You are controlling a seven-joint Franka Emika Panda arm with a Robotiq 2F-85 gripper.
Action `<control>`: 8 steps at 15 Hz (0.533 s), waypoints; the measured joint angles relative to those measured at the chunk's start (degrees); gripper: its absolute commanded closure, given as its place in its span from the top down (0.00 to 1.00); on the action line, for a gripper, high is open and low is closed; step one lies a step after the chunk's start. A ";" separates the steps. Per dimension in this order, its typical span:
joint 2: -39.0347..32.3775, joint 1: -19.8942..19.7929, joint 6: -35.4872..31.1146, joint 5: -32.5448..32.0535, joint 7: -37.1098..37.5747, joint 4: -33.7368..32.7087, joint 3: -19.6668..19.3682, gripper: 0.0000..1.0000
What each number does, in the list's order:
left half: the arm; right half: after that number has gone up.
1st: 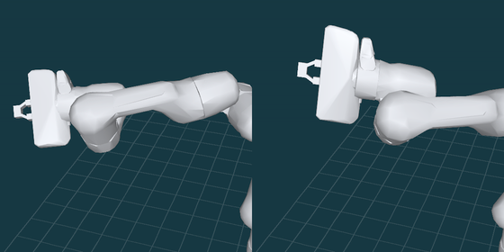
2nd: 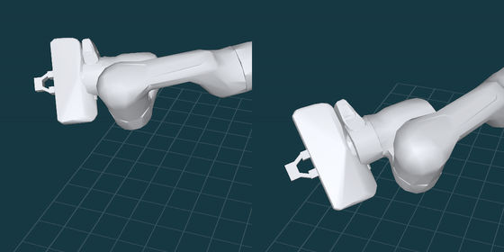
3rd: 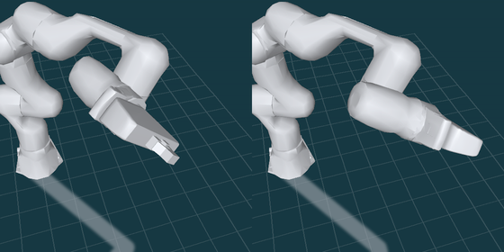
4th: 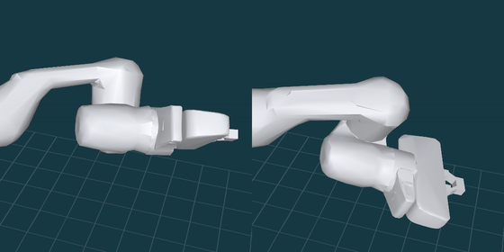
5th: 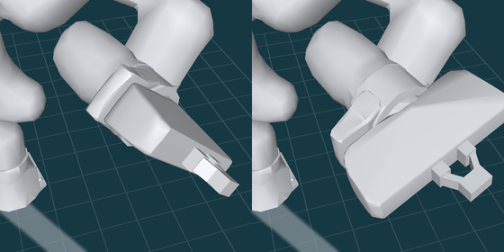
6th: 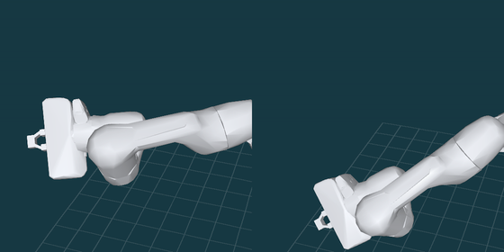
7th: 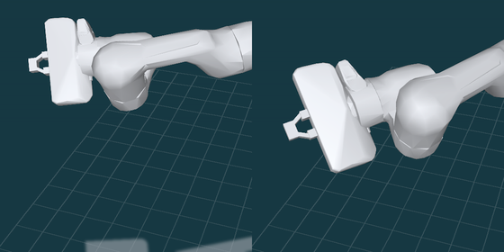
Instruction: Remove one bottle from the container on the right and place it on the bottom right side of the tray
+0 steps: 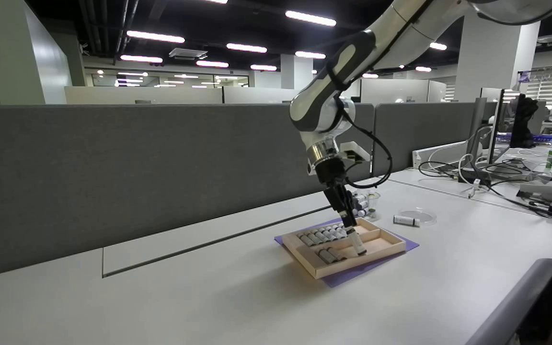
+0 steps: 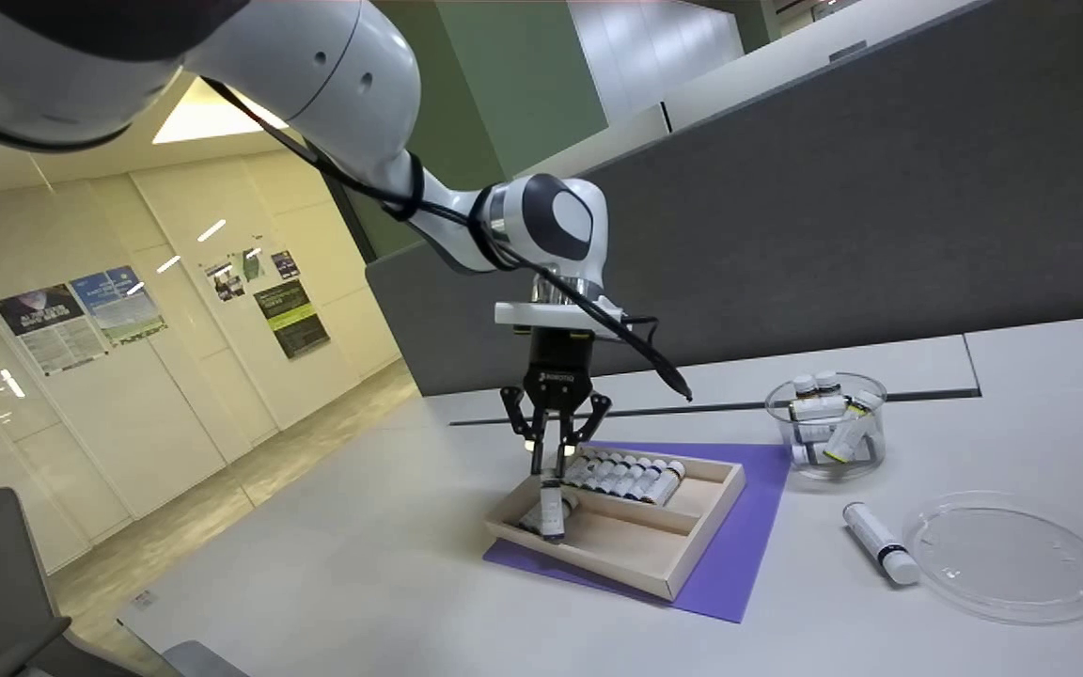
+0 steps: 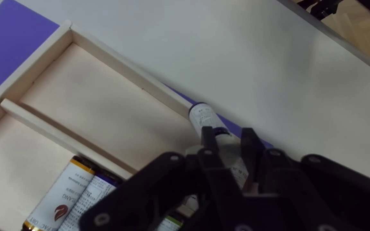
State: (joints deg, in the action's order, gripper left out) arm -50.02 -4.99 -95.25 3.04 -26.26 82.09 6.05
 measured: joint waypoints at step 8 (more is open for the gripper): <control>1.62 -0.07 -6.81 -1.07 0.33 3.75 -2.32 0.36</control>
State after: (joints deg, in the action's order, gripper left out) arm -48.40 -5.06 -102.07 1.97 -25.94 85.84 3.73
